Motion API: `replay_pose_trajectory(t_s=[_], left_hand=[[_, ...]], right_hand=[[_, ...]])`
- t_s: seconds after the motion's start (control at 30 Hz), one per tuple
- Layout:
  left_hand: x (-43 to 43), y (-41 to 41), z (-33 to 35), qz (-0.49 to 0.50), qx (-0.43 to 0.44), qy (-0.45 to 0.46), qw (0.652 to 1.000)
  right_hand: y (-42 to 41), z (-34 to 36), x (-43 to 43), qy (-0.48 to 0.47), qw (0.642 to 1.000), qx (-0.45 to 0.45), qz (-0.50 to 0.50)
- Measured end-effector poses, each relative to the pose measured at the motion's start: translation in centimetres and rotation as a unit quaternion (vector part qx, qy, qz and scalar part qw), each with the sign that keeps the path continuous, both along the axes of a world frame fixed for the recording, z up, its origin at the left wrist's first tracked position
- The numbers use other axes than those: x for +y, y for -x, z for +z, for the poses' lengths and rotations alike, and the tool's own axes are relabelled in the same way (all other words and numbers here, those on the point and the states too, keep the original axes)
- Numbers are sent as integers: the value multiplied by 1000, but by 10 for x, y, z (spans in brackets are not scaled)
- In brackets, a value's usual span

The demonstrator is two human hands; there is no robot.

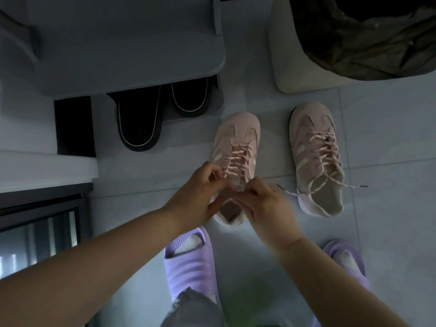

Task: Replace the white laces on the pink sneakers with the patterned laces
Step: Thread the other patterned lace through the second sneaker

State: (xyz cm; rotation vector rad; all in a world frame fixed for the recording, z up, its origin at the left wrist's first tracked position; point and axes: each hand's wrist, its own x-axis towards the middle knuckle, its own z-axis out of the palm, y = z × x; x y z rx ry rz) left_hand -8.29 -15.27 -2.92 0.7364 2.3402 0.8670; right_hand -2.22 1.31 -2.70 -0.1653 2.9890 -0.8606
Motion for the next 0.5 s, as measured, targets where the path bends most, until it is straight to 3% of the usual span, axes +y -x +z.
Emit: replay_pose_trajectory(t_s=[0.13, 0.33, 0.5], left_hand=[[0, -2, 3, 13, -38, -6, 999], [1, -5, 4, 83, -98, 3, 992], [0, -2, 7, 99, -138, -34, 985]], right_hand=[[-1, 7, -8, 82, 996, 27, 31], [-5, 10, -7, 115, 990, 63, 57], [-16, -4, -5, 93, 996, 4, -12]])
